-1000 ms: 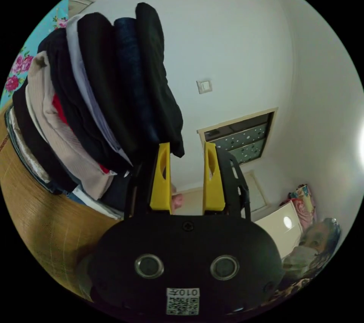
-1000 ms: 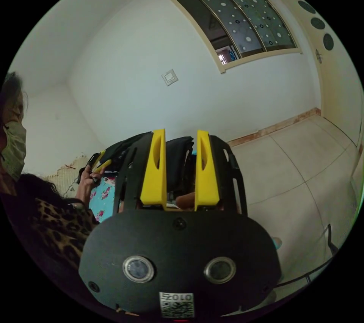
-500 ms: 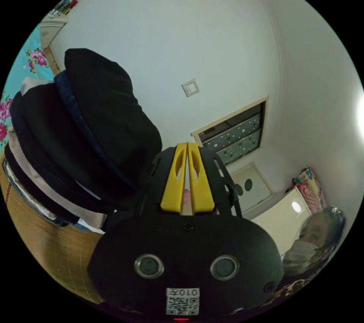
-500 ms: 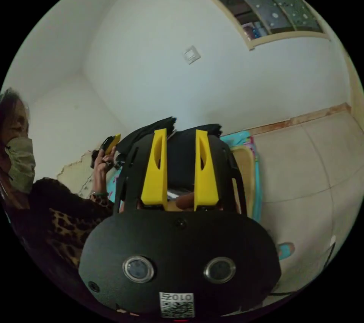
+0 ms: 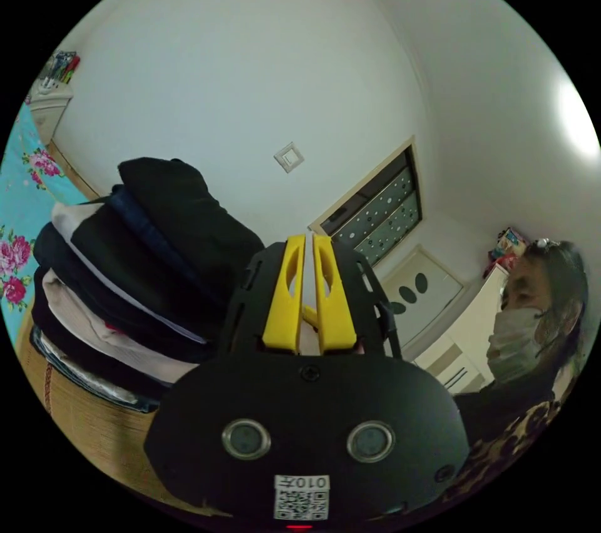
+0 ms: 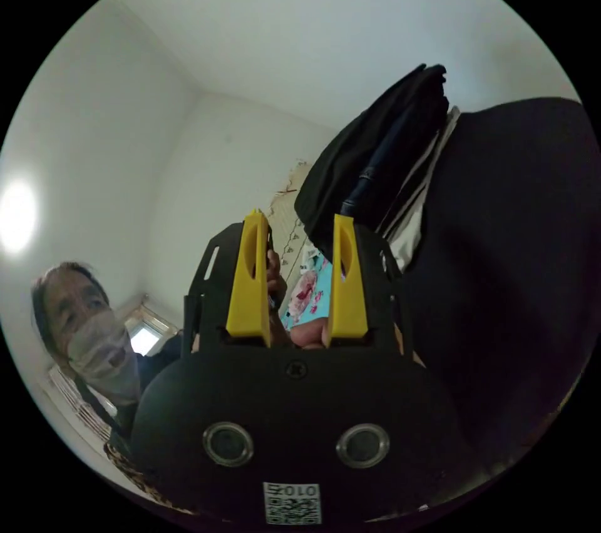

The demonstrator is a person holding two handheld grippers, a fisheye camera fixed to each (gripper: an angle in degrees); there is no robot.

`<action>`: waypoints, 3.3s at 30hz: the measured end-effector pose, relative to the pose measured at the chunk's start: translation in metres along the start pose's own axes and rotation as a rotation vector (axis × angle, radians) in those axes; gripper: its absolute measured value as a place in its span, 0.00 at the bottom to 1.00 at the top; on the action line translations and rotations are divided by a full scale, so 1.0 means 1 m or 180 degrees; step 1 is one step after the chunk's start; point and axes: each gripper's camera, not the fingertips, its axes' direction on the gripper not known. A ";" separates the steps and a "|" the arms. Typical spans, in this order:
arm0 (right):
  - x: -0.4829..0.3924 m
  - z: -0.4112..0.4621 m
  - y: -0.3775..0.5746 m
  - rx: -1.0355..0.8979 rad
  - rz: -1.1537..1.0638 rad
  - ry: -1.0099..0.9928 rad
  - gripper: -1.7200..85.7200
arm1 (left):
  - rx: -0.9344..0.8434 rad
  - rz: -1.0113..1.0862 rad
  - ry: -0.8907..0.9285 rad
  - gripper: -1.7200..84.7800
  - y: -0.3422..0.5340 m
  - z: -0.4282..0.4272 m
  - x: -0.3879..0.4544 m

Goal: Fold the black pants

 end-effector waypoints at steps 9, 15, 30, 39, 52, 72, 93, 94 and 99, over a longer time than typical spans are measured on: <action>0.024 0.067 -0.063 -0.0273 0.0320 -0.0187 0.18 | -0.0102 -0.0133 0.0158 0.11 0.024 -0.016 -0.030; 0.015 0.098 -0.094 -0.0352 0.0298 -0.0204 0.18 | -0.0191 -0.0212 0.0211 0.13 0.030 -0.009 -0.040; -0.014 0.133 -0.166 -0.0271 0.0510 -0.0062 0.08 | -0.0073 -0.0594 0.0247 0.16 0.025 -0.001 -0.063; 0.014 0.141 -0.161 -0.0414 0.0722 -0.0315 0.08 | -0.0071 -0.0580 0.0352 0.14 0.002 0.006 -0.084; -0.019 0.129 -0.193 -0.0492 0.0310 -0.0244 0.13 | 0.0722 -0.0625 -0.0318 0.12 -0.044 -0.047 -0.115; -0.064 0.182 -0.188 -0.0794 0.0046 0.0489 0.07 | 0.0194 -0.0897 -0.0079 0.11 -0.055 -0.012 -0.150; -0.106 0.130 -0.195 -0.0431 -0.0398 -0.0227 0.05 | -0.0024 -0.0913 0.0315 0.19 -0.057 0.031 -0.106; -0.107 0.133 -0.192 -0.0544 -0.0460 -0.0175 0.05 | -0.0035 -0.0937 0.0369 0.20 -0.058 0.036 -0.103; -0.099 0.143 -0.181 -0.0861 -0.0563 -0.0088 0.05 | -0.0127 -0.1012 0.0442 0.21 -0.065 0.060 -0.098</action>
